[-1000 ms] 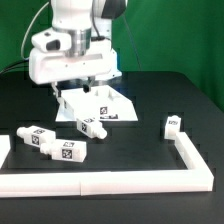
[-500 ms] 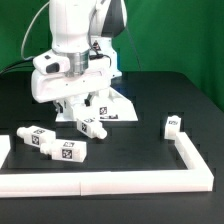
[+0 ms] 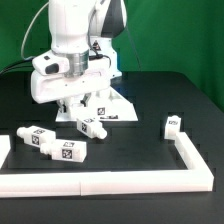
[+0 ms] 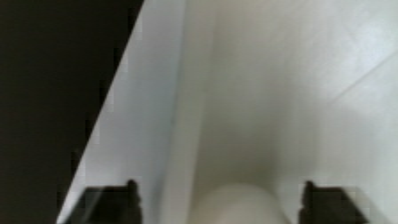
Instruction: Assemble one leg
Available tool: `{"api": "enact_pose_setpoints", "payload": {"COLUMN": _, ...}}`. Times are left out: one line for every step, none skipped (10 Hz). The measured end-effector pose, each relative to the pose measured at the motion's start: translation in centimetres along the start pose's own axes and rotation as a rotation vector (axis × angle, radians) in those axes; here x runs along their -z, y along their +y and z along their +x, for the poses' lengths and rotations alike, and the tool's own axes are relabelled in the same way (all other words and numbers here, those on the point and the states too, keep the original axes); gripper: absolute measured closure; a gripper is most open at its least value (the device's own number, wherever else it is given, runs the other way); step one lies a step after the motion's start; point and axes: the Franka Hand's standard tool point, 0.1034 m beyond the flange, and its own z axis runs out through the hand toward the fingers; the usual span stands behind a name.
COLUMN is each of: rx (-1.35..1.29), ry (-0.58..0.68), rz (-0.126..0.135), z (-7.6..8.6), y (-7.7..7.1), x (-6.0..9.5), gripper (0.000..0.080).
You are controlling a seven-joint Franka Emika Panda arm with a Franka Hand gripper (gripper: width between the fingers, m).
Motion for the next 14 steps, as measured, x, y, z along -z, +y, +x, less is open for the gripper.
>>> {"api": "enact_pose_setpoints", "payload": {"rx": 0.0, "ry": 0.0, "rz": 0.0, "z": 0.0, "y": 0.0, "x": 0.0, "gripper": 0.042}}
{"api": "enact_pose_setpoints", "payload": {"rx": 0.001, "ry": 0.0, "rz": 0.0, "z": 0.0, "y": 0.0, "x": 0.0, "gripper": 0.042}}
{"api": "enact_pose_setpoints", "payload": {"rx": 0.001, "ry": 0.0, "rz": 0.0, "z": 0.0, "y": 0.0, "x": 0.0, "gripper": 0.0524}}
{"api": "enact_pose_setpoints", "payload": {"rx": -0.015, "ry": 0.001, "rz": -0.001, "z": 0.4, "y": 0.0, "x": 0.2, "gripper": 0.0662}}
{"api": "enact_pose_setpoints", "payload": {"rx": -0.033, "ry": 0.004, "rz": -0.002, "z": 1.2, "y": 0.0, "x": 0.5, "gripper": 0.0662}}
{"api": "enact_pose_setpoints", "payload": {"rx": -0.034, "ry": 0.001, "rz": -0.004, "z": 2.2, "y": 0.0, "x": 0.9, "gripper": 0.0744}}
{"api": "enact_pose_setpoints", "payload": {"rx": -0.036, "ry": -0.009, "rz": -0.004, "z": 3.7, "y": 0.3, "x": 1.6, "gripper": 0.0744}}
{"api": "enact_pose_setpoints", "payload": {"rx": -0.045, "ry": -0.02, "rz": 0.002, "z": 4.7, "y": 0.6, "x": 2.2, "gripper": 0.0744}}
{"api": "enact_pose_setpoints", "payload": {"rx": -0.06, "ry": -0.049, "rz": 0.012, "z": 6.1, "y": 0.6, "x": 3.2, "gripper": 0.0744}}
{"api": "enact_pose_setpoints", "payload": {"rx": -0.076, "ry": -0.065, "rz": 0.014, "z": 7.5, "y": 0.5, "x": 4.2, "gripper": 0.0744}}
{"api": "enact_pose_setpoints", "payload": {"rx": -0.097, "ry": -0.077, "rz": 0.014, "z": 8.6, "y": 0.2, "x": 5.1, "gripper": 0.0744}}
{"api": "enact_pose_setpoints", "payload": {"rx": -0.142, "ry": -0.101, "rz": 0.016, "z": 9.5, "y": 0.0, "x": 6.2, "gripper": 0.0744}}
{"api": "enact_pose_setpoints", "payload": {"rx": -0.158, "ry": -0.104, "rz": 0.019, "z": 10.1, "y": 0.1, "x": 7.2, "gripper": 0.0744}}
{"api": "enact_pose_setpoints", "payload": {"rx": -0.208, "ry": -0.12, "rz": 0.03, "z": 10.2, "y": 0.1, "x": 7.6, "gripper": 0.0744}}
